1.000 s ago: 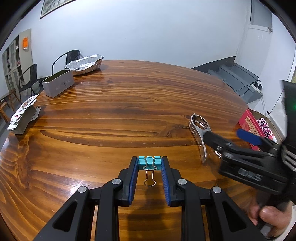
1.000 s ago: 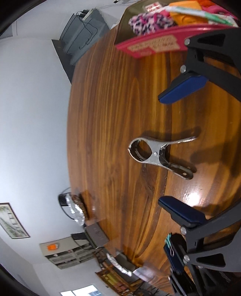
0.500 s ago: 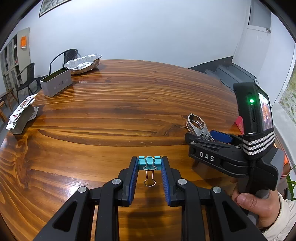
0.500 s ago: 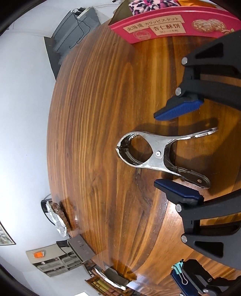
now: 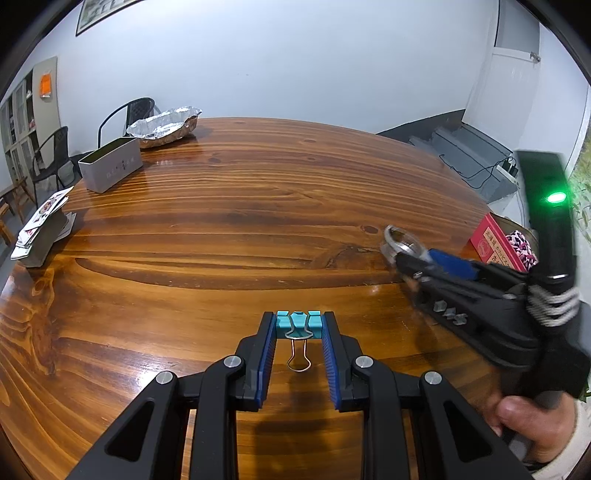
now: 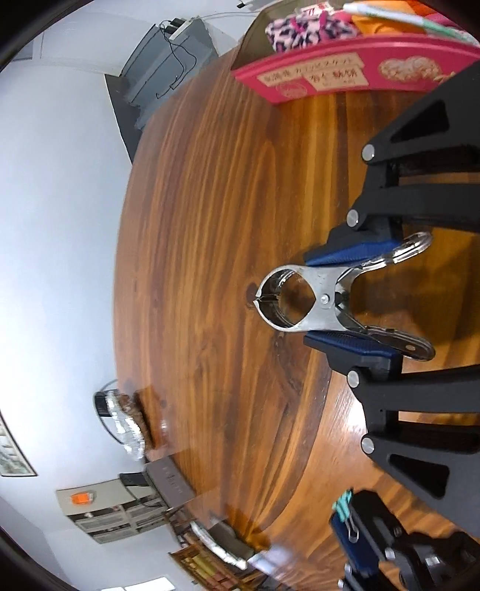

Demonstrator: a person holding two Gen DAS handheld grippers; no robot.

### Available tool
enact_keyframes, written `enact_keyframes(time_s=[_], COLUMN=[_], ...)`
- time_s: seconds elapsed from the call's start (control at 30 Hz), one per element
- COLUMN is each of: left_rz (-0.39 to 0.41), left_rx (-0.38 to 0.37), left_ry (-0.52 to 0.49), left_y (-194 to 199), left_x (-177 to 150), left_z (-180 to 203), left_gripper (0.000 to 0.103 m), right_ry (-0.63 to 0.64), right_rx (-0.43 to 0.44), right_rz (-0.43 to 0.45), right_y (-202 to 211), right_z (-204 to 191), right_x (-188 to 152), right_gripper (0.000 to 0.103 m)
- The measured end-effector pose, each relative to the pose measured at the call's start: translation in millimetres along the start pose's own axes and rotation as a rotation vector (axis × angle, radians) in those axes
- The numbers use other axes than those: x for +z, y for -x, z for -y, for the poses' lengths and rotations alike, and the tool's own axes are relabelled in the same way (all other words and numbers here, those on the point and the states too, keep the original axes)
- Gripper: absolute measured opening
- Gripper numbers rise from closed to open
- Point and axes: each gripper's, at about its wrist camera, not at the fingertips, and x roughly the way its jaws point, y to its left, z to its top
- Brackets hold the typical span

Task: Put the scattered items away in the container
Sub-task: 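Carry the silver clip and teal binder clip over the red tin with both tools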

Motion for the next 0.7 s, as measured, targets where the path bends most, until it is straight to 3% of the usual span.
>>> enact_keyframes(time_s=[0.33, 0.5, 0.7], left_rz=[-0.002, -0.012, -0.014], left_rx=[0.013, 0.021, 0.024], left_ry=[-0.011, -0.025, -0.042], left_y=[-3.3, -6.8, -7.3], left_x=[-2.4, -5.5, -8.5], left_z=[4.3, 11.0, 20.1], left_gripper=[0.026, 0.026, 0.026], right_ry=[-0.13, -0.214, -0.342], right_rx=[0.001, -0.086, -0.193], right_rz=[0.144, 0.209, 0.216], right_y=[73.8, 108.8, 132.3], right_z=[47.4, 94.0, 159.4], right_x=[-0.8, -5.6, -24.8], right_gripper=[0.04, 0.04, 0.04])
